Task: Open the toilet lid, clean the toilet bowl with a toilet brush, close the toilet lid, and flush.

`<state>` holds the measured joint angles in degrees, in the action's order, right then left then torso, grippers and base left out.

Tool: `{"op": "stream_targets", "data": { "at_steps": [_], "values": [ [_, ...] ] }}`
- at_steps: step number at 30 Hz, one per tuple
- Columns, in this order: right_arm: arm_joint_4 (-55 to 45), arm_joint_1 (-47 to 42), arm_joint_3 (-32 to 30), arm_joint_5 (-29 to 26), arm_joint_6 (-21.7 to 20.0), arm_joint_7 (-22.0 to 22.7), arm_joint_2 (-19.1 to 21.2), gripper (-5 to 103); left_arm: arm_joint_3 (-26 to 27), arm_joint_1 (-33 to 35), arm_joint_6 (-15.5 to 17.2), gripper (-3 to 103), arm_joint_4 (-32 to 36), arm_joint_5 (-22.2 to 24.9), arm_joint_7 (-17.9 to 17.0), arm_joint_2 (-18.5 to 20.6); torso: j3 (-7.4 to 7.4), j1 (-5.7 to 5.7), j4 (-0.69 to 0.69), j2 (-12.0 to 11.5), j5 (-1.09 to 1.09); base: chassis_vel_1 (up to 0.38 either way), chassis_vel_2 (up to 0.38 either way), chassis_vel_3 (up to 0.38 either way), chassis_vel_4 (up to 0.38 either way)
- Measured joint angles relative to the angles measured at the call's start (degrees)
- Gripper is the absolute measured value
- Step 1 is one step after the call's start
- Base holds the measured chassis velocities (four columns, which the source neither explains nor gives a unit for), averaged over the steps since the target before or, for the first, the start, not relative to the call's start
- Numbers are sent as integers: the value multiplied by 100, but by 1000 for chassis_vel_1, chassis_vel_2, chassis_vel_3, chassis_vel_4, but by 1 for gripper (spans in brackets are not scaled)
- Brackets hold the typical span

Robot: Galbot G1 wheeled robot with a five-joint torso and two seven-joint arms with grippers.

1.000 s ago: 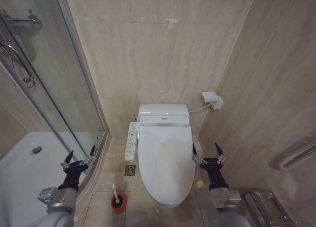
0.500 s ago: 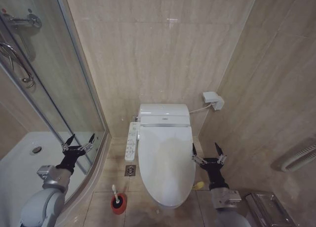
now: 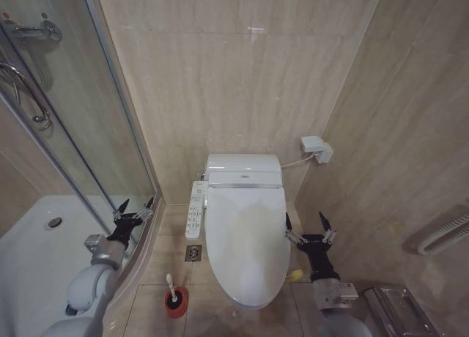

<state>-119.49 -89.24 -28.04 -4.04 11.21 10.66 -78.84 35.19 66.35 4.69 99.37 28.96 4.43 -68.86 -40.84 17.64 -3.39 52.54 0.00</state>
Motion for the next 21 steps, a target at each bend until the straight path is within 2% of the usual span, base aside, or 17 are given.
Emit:
{"op": "stream_targets", "data": {
  "at_steps": [6,7,14,21],
  "values": [
    [0,-1,0,0,0,0,0,100,-395,-407,-1,93,-337,12,-41,160,0,0,0,0,1,0,0,0,0],
    [0,0,0,0,0,0,0,100,-444,-450,-2,86,-375,11,-38,174,0,0,0,0,1,0,0,0,0],
    [0,0,0,0,0,0,0,100,-664,-783,-27,86,-646,-8,-15,272,0,0,0,0,0,0,0,0,0],
    [0,0,0,0,0,0,0,100,-909,-1292,-77,86,-1042,42,15,600,0,0,0,0,1,0,0,0,0]
  ]
}}
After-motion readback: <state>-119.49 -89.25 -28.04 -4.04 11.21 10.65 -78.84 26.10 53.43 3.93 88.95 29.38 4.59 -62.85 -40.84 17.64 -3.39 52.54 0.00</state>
